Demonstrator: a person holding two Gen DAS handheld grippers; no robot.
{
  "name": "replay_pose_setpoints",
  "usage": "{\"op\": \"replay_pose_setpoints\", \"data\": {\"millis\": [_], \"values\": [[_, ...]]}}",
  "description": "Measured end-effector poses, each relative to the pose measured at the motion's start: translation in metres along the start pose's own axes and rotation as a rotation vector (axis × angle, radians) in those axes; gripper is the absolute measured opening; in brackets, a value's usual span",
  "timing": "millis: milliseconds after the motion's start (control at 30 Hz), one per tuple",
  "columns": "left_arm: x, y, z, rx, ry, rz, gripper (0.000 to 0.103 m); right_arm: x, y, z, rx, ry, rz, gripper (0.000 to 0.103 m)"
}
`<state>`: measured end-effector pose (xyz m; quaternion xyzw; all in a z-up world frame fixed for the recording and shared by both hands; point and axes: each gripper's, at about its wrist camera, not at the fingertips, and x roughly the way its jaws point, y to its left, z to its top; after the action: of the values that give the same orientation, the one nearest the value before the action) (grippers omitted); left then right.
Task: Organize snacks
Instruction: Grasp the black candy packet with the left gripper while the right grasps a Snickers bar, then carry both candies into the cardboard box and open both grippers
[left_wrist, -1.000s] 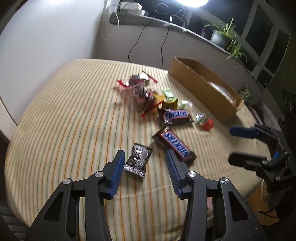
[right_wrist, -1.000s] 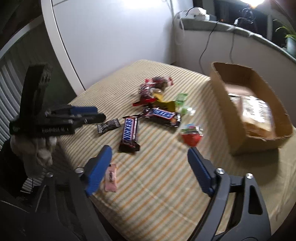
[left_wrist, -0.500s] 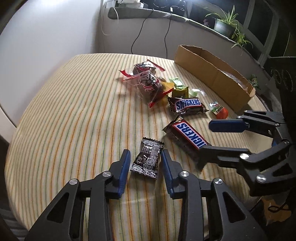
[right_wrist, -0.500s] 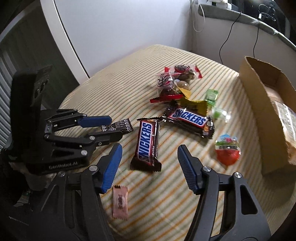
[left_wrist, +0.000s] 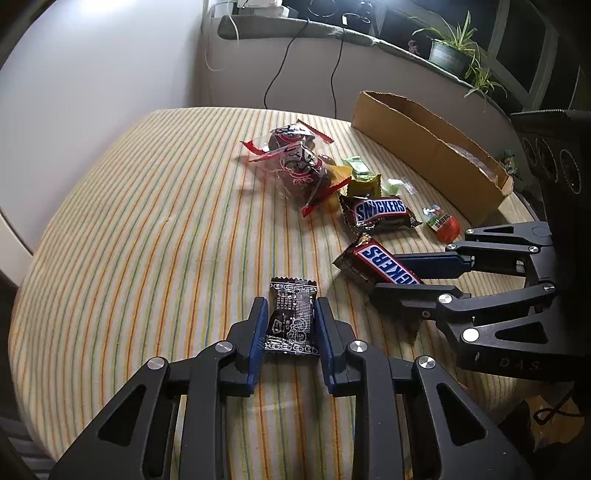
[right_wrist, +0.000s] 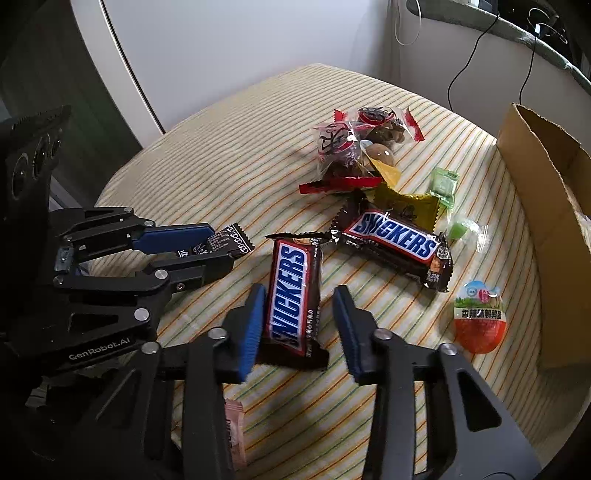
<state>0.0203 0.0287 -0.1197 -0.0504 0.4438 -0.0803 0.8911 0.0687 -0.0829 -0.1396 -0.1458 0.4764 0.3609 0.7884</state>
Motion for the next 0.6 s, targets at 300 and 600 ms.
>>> {"op": "replay_pose_setpoints", "data": {"millis": [300, 600], "values": [[-0.006, 0.002, 0.001, -0.016, -0.016, -0.009, 0.024, -0.013, -0.006, -0.006, 0.019, -0.019, 0.007, 0.029], [-0.016, -0.007, 0.020, -0.001, -0.059, -0.033, 0.024, -0.042, -0.021, -0.006, 0.044, -0.074, -0.013, 0.029]]}}
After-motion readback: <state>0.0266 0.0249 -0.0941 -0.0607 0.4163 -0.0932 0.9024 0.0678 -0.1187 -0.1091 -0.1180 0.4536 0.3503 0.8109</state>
